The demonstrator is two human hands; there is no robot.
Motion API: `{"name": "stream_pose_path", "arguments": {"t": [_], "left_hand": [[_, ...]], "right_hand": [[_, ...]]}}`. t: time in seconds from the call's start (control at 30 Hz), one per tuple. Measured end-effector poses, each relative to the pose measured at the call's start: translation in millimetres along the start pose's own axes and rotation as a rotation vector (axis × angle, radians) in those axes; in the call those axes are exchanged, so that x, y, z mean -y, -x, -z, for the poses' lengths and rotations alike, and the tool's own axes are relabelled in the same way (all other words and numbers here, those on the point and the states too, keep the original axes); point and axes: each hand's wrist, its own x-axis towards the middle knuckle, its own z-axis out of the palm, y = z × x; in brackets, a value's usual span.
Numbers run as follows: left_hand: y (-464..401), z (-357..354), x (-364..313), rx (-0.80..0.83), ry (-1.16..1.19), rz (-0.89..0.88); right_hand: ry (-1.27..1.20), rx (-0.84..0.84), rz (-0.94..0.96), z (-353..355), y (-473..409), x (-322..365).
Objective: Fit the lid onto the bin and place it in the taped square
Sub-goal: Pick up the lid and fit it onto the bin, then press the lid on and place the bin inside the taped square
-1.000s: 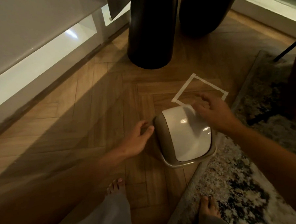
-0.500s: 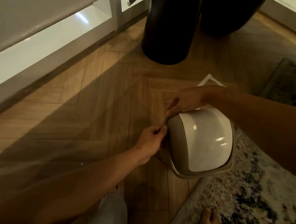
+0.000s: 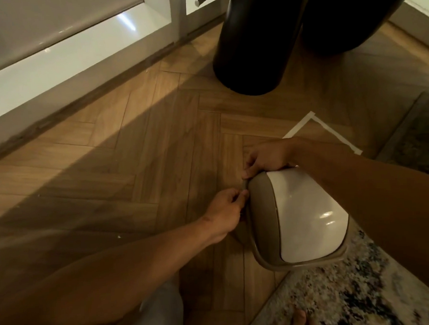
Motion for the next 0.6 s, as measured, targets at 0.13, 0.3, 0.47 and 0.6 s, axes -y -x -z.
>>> {"name": "stream_pose_path", "arguments": {"t": [0.13,0.3,0.47,0.6], "left_hand": [[-2,6,1,0.005,-0.071,-0.041],[6,9,-11,-0.03,-0.108,-0.043],[27,-4,-34,-0.075,-0.211,-0.137],[41,-31,-40,0.027,-0.32,-0.256]], "right_hand": [[-0.082,-0.115,0.048,-3,15,-4],[-0.194,-0.409,0.093,-2,69,-33],[-0.309,-0.644,0.076,-17,99,-67],[-0.345,-0.627,0.085,-26,92,-58]]}}
